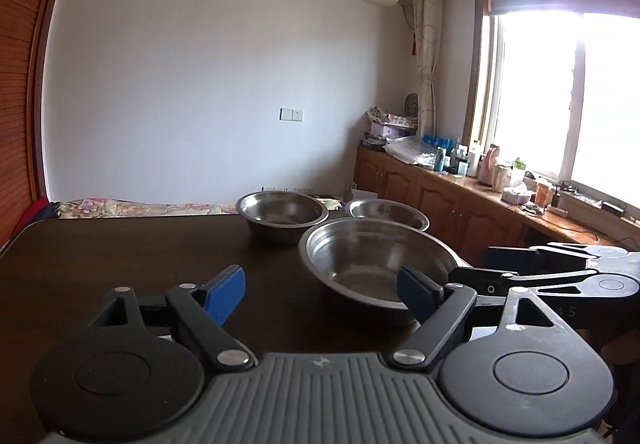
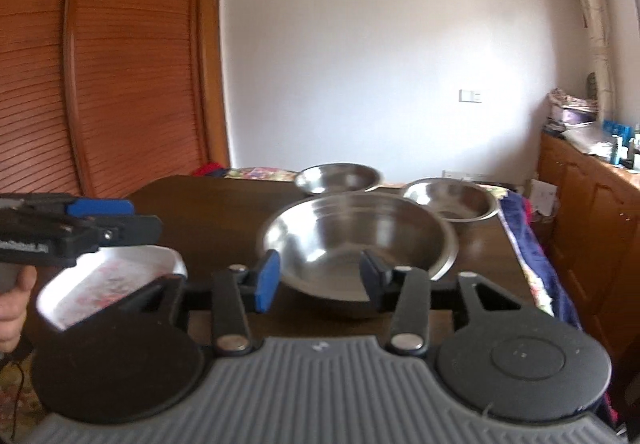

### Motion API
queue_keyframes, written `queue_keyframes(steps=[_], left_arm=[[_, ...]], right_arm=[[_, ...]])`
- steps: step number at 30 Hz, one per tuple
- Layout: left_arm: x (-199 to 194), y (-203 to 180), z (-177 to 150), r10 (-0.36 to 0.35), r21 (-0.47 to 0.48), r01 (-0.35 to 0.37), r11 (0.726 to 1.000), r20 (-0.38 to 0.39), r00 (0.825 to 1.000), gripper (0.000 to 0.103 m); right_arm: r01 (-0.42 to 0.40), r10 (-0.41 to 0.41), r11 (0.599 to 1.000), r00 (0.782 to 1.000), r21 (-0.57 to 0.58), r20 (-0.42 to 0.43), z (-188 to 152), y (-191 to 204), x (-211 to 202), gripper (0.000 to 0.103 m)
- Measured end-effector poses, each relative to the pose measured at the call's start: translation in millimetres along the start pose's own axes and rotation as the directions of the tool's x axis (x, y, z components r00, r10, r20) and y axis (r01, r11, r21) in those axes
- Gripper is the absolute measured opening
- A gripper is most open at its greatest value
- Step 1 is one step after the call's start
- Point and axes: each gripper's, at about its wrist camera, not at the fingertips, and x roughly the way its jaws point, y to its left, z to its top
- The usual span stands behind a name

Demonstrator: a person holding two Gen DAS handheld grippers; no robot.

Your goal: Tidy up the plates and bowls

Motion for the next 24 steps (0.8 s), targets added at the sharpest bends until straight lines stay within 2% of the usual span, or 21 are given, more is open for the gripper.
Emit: queue_keyframes(steps=[3, 5, 7, 8, 9, 16, 24], left_arm=[[14.5, -6.9, -1.1, 0.012, 0.005, -0.012, 1.0, -0.013, 1.0, 0.103], [23.3, -10.6, -1.3, 0.016, 0.002, -0.016, 1.0, -0.02, 1.0, 0.103], [31.5, -12.2, -1.1, 0.014, 0.0, -0.014, 1.0, -0.036, 0.999, 0.103], [36.1, -12.9, -0.7, 0.017, 0.003, -0.017, 1.0, -0.044, 0.999, 0.103], [40.4, -13.1, -0.1, 0.024, 0.007, -0.023, 1.0, -0.048, 0.999, 0.103], [58.0, -17.7, 6.5, 0.053, 0.019, -0.052, 0.998, -0.07, 0.996, 0.103], [77.2, -20.2, 6.1, 0.04, 0.02, -0.038, 0.999, -0.133, 0.99, 0.101]], right_arm=[[0.039, -0.039, 0.999, 0.999, 0.005, 0.014, -1.4, -13.8, 3.4, 0.063], [0.052, -0.052, 0.999, 0.998, 0.009, 0.016, -2.4, -20.8, 6.5, 0.066], [0.059, -0.059, 0.998, 0.998, 0.014, 0.017, -2.5, -28.5, 11.4, 0.077], [0.059, -0.059, 0.998, 0.998, 0.016, 0.021, -2.7, -31.6, 13.5, 0.087], [0.06, -0.06, 0.998, 0.998, 0.015, 0.026, -3.2, -34.6, 15.4, 0.092], [0.053, -0.053, 0.999, 0.998, 0.005, 0.015, 0.6, -53.2, 38.9, 0.094], [0.016, -0.014, 0.999, 0.999, 0.05, -0.036, 3.5, -71.7, 57.3, 0.094]])
